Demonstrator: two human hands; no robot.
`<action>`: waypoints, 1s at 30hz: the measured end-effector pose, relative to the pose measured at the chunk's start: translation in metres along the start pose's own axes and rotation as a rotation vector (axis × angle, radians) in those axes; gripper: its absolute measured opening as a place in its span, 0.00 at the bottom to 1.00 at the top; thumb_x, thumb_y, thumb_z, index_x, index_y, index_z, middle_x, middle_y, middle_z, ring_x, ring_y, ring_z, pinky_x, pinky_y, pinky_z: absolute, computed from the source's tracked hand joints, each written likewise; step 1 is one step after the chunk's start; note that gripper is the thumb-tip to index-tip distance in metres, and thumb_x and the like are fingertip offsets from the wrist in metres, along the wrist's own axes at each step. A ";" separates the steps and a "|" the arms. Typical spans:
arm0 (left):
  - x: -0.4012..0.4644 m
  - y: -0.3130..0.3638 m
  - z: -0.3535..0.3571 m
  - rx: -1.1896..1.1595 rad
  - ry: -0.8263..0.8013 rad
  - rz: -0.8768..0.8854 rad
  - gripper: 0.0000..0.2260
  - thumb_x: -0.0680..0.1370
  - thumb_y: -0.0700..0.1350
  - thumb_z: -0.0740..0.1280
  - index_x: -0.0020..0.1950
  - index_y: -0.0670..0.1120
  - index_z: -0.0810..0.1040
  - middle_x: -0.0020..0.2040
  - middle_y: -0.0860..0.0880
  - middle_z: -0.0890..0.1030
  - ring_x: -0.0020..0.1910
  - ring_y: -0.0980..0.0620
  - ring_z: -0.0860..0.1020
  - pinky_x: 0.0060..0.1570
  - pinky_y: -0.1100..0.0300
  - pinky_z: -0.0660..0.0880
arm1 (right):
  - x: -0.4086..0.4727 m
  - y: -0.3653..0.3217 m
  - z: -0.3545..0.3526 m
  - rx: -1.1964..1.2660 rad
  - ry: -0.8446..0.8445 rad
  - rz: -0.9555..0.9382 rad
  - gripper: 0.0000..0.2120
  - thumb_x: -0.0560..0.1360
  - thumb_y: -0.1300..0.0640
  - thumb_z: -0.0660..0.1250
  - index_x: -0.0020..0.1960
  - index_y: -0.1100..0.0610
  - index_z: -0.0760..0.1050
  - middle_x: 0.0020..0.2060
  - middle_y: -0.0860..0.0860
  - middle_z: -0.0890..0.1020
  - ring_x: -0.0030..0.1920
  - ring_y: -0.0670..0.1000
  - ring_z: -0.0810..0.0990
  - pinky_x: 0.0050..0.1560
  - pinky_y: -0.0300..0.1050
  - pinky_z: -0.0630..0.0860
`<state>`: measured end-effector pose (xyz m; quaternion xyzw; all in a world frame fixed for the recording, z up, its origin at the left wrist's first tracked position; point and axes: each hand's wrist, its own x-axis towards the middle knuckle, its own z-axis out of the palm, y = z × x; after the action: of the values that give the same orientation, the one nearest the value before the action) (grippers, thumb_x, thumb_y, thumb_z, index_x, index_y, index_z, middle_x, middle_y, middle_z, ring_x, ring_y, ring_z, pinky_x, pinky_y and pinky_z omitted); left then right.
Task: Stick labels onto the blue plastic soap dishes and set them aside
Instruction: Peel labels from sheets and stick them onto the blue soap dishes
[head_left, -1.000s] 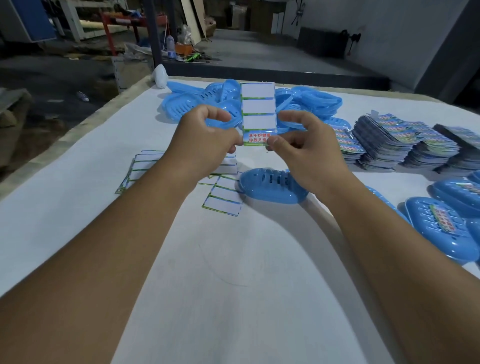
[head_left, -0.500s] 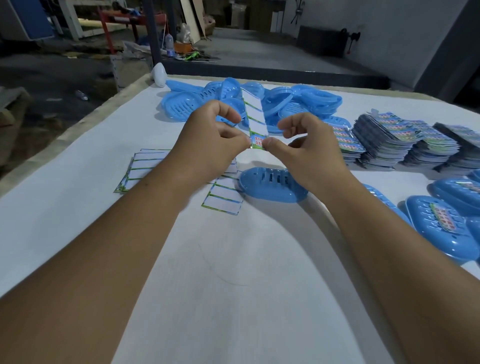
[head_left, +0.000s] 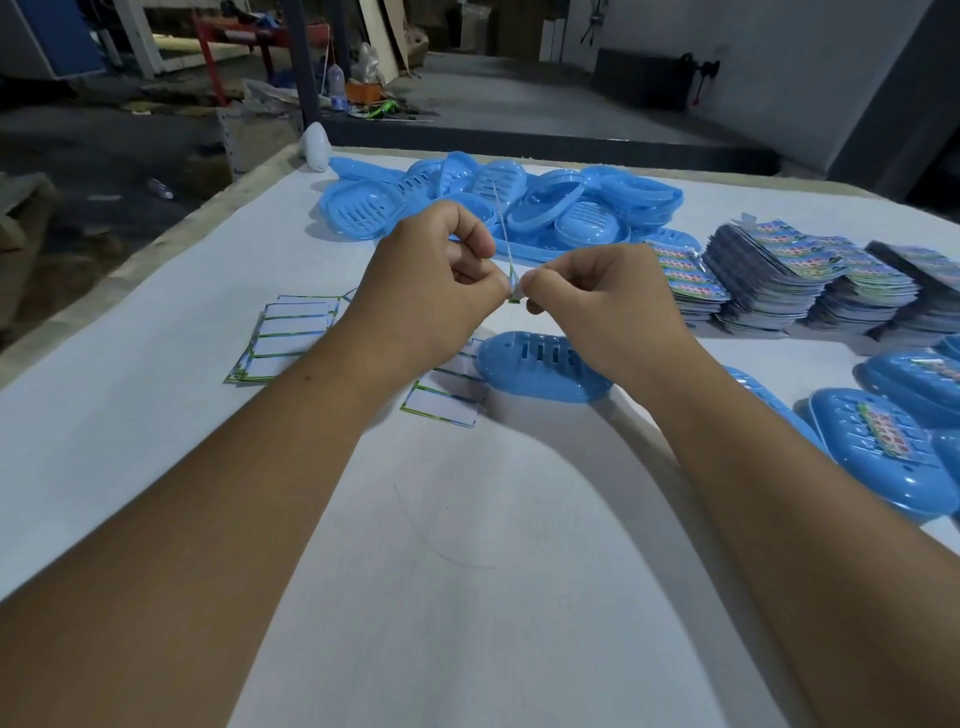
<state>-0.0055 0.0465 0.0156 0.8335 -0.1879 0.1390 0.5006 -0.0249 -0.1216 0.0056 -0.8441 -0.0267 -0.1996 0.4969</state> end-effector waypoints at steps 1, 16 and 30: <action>0.000 0.000 0.000 0.003 0.007 -0.004 0.12 0.74 0.44 0.74 0.43 0.54 0.71 0.39 0.53 0.86 0.38 0.56 0.81 0.43 0.62 0.77 | 0.000 0.000 0.000 -0.007 0.005 0.001 0.11 0.73 0.55 0.71 0.35 0.60 0.82 0.20 0.44 0.69 0.21 0.43 0.61 0.22 0.32 0.59; -0.001 -0.002 0.002 -0.028 0.001 -0.017 0.11 0.73 0.43 0.74 0.42 0.53 0.72 0.38 0.52 0.86 0.35 0.56 0.79 0.43 0.58 0.77 | 0.001 -0.002 0.001 -0.013 0.005 -0.013 0.11 0.74 0.53 0.72 0.36 0.58 0.83 0.30 0.61 0.79 0.24 0.44 0.63 0.24 0.34 0.61; 0.011 -0.010 -0.009 0.021 0.089 -0.319 0.09 0.70 0.44 0.73 0.41 0.52 0.74 0.40 0.52 0.81 0.33 0.55 0.74 0.30 0.63 0.67 | 0.006 0.003 -0.004 0.090 0.035 0.172 0.12 0.72 0.50 0.71 0.34 0.55 0.83 0.32 0.56 0.75 0.31 0.49 0.68 0.32 0.44 0.66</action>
<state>0.0085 0.0572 0.0163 0.8511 -0.0291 0.0965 0.5153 -0.0196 -0.1278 0.0074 -0.8166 0.0458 -0.1695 0.5499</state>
